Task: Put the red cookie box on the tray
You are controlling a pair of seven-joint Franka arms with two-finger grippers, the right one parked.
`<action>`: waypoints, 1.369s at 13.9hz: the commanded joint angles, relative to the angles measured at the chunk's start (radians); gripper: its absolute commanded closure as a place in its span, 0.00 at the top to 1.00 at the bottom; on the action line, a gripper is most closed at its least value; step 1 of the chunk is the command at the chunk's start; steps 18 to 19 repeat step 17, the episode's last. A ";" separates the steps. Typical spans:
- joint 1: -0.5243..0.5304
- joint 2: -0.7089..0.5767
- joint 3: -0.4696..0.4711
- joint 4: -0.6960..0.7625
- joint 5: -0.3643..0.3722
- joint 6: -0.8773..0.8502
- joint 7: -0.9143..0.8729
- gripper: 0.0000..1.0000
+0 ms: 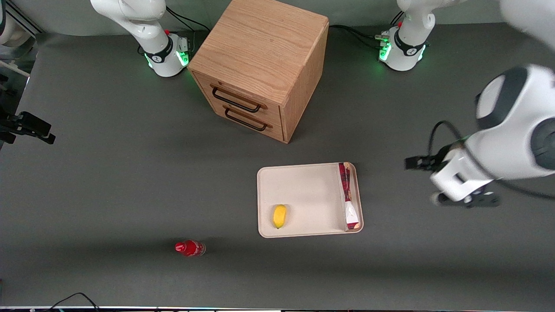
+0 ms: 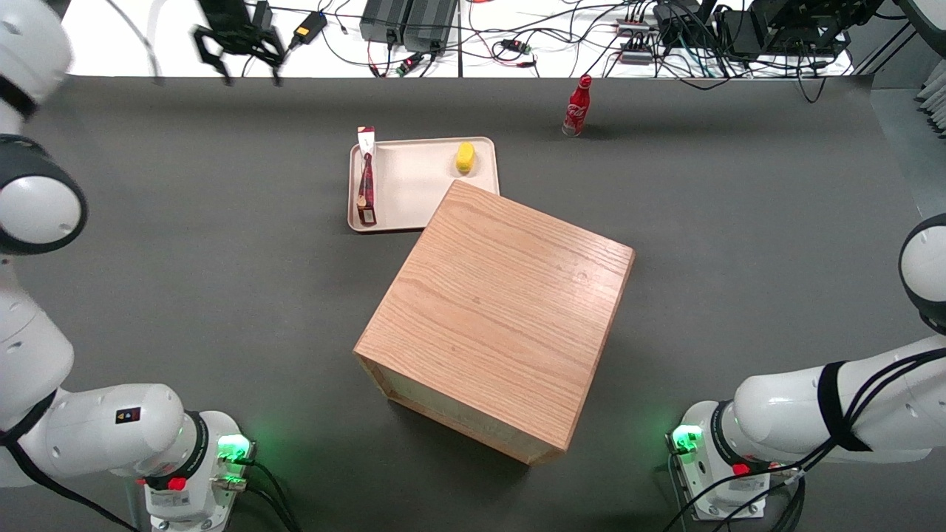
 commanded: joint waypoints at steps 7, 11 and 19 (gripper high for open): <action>-0.194 -0.556 0.450 -0.443 -0.148 -0.042 0.231 1.00; -0.249 -0.598 0.512 -0.465 -0.150 -0.050 0.217 1.00; -0.248 -0.547 0.510 -0.401 -0.150 -0.065 0.234 1.00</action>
